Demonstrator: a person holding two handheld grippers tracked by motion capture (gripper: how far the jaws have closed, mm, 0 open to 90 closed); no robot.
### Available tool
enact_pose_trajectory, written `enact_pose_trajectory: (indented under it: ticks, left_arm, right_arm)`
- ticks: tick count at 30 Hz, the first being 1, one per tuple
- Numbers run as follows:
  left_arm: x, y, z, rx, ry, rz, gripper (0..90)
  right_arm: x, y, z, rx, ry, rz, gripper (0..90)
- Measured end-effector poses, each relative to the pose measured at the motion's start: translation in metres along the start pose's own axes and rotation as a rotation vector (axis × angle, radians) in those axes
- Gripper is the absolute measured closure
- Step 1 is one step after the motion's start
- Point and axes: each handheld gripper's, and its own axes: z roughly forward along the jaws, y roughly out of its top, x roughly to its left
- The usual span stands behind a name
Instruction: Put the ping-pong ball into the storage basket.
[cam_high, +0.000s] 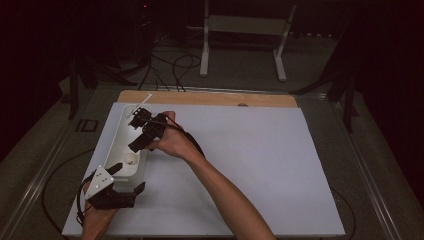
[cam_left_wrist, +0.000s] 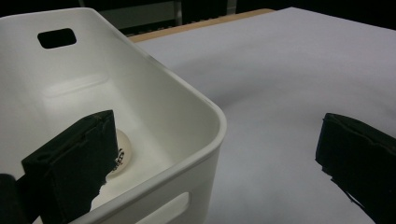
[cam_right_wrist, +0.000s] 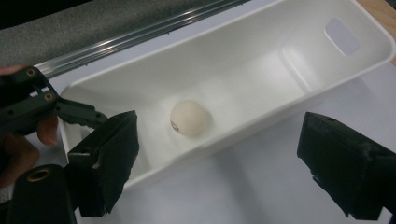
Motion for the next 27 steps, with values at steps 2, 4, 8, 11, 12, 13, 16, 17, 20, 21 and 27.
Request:
enact_pose_trajectory:
  ticks: [2,4,8,11,12,13,16,17,20,21,27]
  left_arm:
    - [0.0,0.0,0.0,0.0,0.0,0.0,0.0]
    - [0.0,0.0,0.0,0.0,0.001,0.0,0.0]
    - [0.0,0.0,0.0,0.0,0.001,0.0,0.0]
    - [0.0,0.0,0.0,0.001,0.001,0.0,0.0]
    - [0.0,0.0,0.0,0.001,0.001,0.0,0.0]
    - [0.0,0.0,0.0,0.002,0.001,0.0,0.0]
    - [0.0,0.0,0.0,0.002,0.001,0.001,0.0]
    - [0.0,0.0,0.0,0.001,0.001,0.001,0.0]
    - [0.0,0.0,0.0,0.0,0.001,0.001,0.0]
    - [0.0,0.0,0.0,0.0,0.001,0.001,0.0]
    - [0.0,0.0,0.0,0.0,0.001,-0.001,0.0]
  right_arm:
    - [-0.001,-0.002,-0.001,-0.001,-0.002,0.001,12.0]
    - [-0.003,-0.005,-0.003,-0.002,-0.003,0.005,12.0]
    - [-0.006,-0.013,-0.008,-0.001,-0.008,0.008,12.0]
    - [-0.008,-0.018,-0.012,-0.006,-0.012,0.01,12.0]
    - [-0.009,-0.019,-0.013,-0.007,-0.012,0.01,12.0]
    - [-0.01,-0.021,-0.014,-0.008,-0.015,0.01,12.0]
    - [-0.011,-0.023,-0.017,-0.009,-0.021,0.013,11.8]
    - [-0.012,-0.025,-0.019,-0.009,-0.02,0.012,11.8]
    - [-0.015,-0.031,-0.026,-0.02,-0.026,0.016,11.5]
    - [-0.015,-0.031,-0.026,-0.02,-0.026,0.016,11.5]
    - [-0.019,-0.043,-0.034,-0.013,-0.037,0.021,10.9]
